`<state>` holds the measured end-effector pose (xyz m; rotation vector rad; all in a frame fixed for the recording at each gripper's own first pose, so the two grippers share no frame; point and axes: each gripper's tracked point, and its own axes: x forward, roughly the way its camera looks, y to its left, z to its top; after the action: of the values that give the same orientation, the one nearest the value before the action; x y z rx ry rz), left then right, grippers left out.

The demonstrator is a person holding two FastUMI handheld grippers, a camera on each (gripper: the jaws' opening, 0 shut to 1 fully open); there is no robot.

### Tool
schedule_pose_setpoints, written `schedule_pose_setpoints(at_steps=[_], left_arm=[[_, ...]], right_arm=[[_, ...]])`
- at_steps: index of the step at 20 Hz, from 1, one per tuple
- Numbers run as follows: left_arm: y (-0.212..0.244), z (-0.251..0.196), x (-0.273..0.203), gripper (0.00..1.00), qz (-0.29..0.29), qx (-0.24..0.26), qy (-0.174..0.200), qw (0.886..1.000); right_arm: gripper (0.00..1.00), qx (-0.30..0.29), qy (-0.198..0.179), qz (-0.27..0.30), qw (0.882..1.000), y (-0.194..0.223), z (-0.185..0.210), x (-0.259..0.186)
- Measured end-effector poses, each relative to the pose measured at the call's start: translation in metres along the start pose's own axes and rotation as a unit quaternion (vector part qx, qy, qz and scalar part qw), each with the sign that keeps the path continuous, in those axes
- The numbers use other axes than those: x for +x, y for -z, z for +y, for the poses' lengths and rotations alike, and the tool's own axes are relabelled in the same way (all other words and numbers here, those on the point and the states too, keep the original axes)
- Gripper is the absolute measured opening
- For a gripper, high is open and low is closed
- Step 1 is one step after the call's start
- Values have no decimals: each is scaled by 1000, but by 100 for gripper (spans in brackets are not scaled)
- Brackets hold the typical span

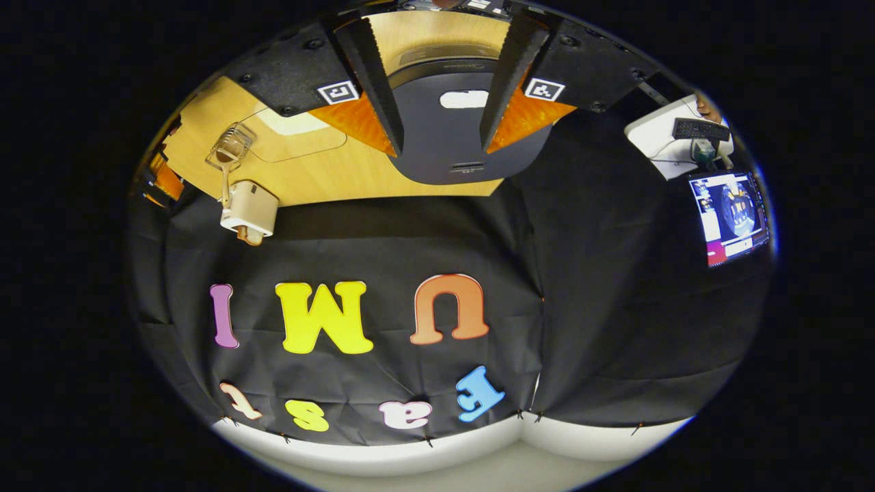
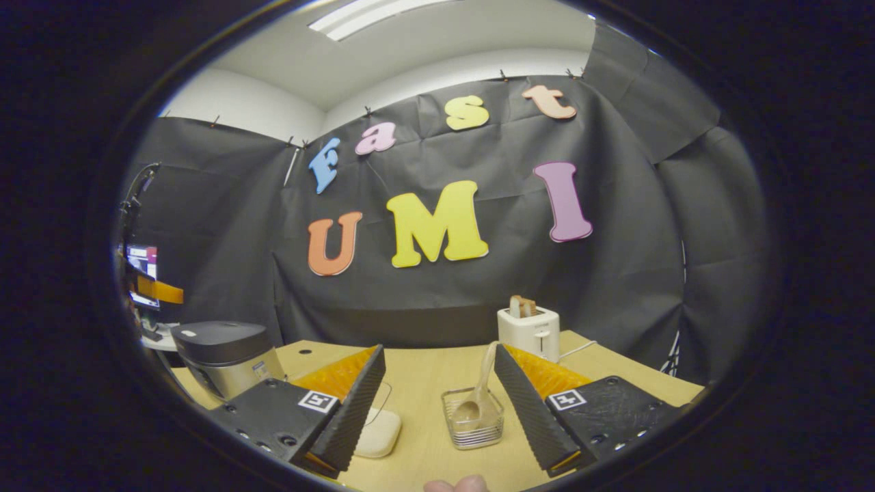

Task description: Close the left gripper, press the button to open the rice cooker; take a wooden spoon from the chopstick holder with the right hand, scoop a spoonful of rice and pour it into the rice cooker, then put the wooden spoon back into the chopstick holder.

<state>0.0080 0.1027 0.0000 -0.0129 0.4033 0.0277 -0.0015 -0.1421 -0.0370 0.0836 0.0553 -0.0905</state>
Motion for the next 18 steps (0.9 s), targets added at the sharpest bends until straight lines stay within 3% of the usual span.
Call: schedule_pose_setpoints(at_steps=[3,4,5,6,7,9,11,14,17,18], left_arm=[[14,11,10,58,63,-25,-1,998],[18,15,12,54,77,-30,-6,997],[25,17,14,43,94,-34,-6,995],[31,16,17,45,112,-37,-5,993],[36,18,18,31,128,-36,-8,991],[42,22,19,20,151,-34,-15,988],[49,29,24,8,163,-36,-22,986],[59,31,23,3,187,-45,-27,981],[59,30,24,3,195,-7,-30,980],[62,31,23,3,199,2,-35,979]], right_arm=[[90,-10,29,-5,1000,2,-25,3],[95,-7,30,-4,1000,3,-25,4],[91,-2,27,-3,1000,3,-25,5],[91,0,25,-2,1000,5,-24,5],[91,-2,23,-2,1000,5,-25,6],[95,-9,26,-4,1000,5,-29,7],[91,-6,29,-6,1000,5,-32,8],[90,-1,30,0,1000,9,-35,10],[90,5,26,3,1000,11,-34,11],[95,4,26,3,1000,13,-34,11]])
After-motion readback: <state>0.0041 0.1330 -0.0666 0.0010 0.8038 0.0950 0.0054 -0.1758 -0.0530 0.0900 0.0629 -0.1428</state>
